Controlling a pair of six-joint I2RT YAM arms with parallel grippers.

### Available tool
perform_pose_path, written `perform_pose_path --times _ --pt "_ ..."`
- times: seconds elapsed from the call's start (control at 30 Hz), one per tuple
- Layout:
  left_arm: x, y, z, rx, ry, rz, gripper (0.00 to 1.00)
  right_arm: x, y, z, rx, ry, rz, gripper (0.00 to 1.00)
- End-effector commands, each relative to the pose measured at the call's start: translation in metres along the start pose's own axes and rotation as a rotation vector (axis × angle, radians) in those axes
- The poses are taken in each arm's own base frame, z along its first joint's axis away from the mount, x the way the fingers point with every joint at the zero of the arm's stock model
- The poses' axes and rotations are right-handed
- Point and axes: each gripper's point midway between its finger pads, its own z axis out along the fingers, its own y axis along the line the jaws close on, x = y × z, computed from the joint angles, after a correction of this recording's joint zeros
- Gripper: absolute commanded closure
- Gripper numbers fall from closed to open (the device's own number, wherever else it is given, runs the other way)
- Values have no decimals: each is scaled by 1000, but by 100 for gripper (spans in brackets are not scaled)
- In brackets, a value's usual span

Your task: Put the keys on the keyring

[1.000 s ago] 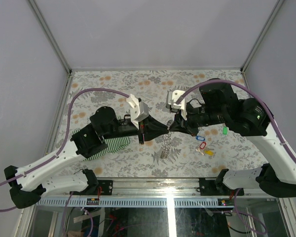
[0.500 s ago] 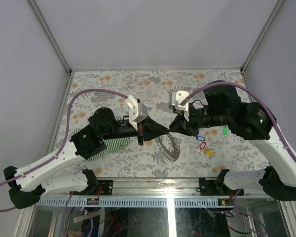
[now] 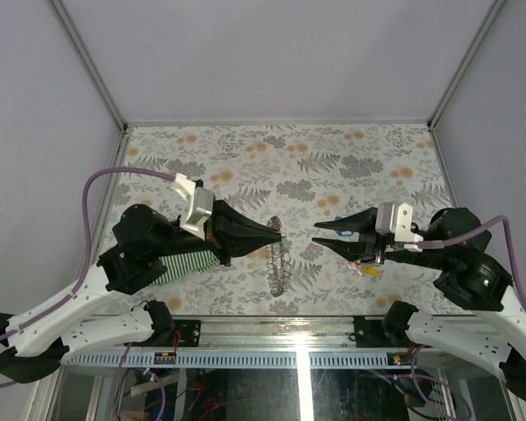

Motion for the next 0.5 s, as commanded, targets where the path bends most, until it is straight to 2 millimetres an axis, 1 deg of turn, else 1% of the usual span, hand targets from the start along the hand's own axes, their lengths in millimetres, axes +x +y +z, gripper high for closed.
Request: perform_pose_path --times 0.0,0.1,0.23,0.33,0.47 --pt "-30 -20 -4 82 -109 43 100 -47 1 12 -38 -229 -44 65" --pt "-35 -24 -5 99 -127 53 100 -57 6 15 -72 -283 -34 65" --pt "-37 -25 -5 106 -140 56 100 -66 13 20 -125 -357 -28 65" --pt "-37 -23 -5 96 -146 56 100 -67 19 25 -171 -386 -20 65" --pt "-39 -21 -4 84 -162 60 100 -60 22 32 -198 -382 -13 65"
